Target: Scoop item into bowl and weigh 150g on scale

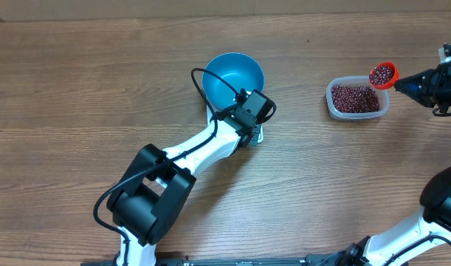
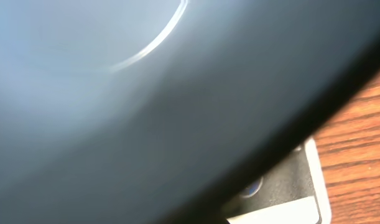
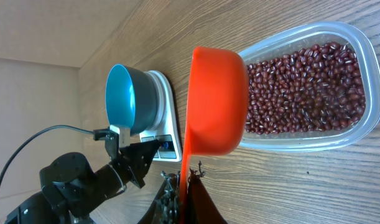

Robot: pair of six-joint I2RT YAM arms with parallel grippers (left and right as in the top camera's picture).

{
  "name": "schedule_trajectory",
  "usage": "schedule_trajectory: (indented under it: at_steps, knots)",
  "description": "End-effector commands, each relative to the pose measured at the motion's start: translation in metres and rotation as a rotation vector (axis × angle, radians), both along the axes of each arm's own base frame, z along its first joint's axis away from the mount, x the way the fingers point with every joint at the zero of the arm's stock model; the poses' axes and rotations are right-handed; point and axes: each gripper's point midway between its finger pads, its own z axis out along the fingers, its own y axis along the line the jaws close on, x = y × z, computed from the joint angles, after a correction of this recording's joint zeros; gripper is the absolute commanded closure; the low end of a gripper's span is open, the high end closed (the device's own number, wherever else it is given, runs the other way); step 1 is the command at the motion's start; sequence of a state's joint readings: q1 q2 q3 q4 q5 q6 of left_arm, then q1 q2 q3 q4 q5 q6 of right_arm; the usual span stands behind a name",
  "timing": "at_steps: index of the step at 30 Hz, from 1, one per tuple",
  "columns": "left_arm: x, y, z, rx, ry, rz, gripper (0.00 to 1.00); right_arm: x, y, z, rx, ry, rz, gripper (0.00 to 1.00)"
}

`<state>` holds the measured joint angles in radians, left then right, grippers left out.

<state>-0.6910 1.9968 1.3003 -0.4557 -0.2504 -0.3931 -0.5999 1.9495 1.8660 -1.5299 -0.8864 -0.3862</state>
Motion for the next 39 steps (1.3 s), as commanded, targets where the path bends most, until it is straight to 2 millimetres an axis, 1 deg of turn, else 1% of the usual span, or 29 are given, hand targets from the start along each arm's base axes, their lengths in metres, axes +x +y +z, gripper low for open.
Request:
schedule_trajectory:
  at_steps: [1, 18, 23, 28, 33, 36, 39]
  knots:
    - [-0.006, -0.003, -0.021, -0.009, 0.053, -0.018, 0.96, -0.001, 0.002, 0.008, -0.007, -0.031, 0.007, 0.96]
    - [-0.014, 0.004, -0.025, 0.007, 0.089, 0.007, 0.96, -0.001, 0.002, 0.008, -0.007, -0.03, 0.007, 0.96]
    - [-0.011, 0.011, -0.026, 0.003, 0.092, 0.053, 0.96, -0.001, 0.002, 0.008, -0.007, -0.03, 0.007, 0.96]
    - [-0.01, 0.013, -0.027, -0.023, 0.114, 0.065, 0.96, -0.001, 0.002, 0.008, -0.006, -0.029, 0.008, 0.96]
    - [-0.01, 0.012, -0.028, -0.026, 0.115, 0.063, 0.96, -0.001, 0.002, 0.008, -0.006, -0.029, 0.008, 0.96]
    - [-0.008, 0.008, -0.026, -0.034, 0.106, 0.048, 0.96, -0.001, 0.002, 0.008, -0.006, -0.029, 0.008, 0.96]
    - [-0.007, 0.001, -0.018, -0.037, 0.097, -0.003, 0.96, -0.001, 0.002, 0.008, -0.008, -0.03, 0.008, 0.96]
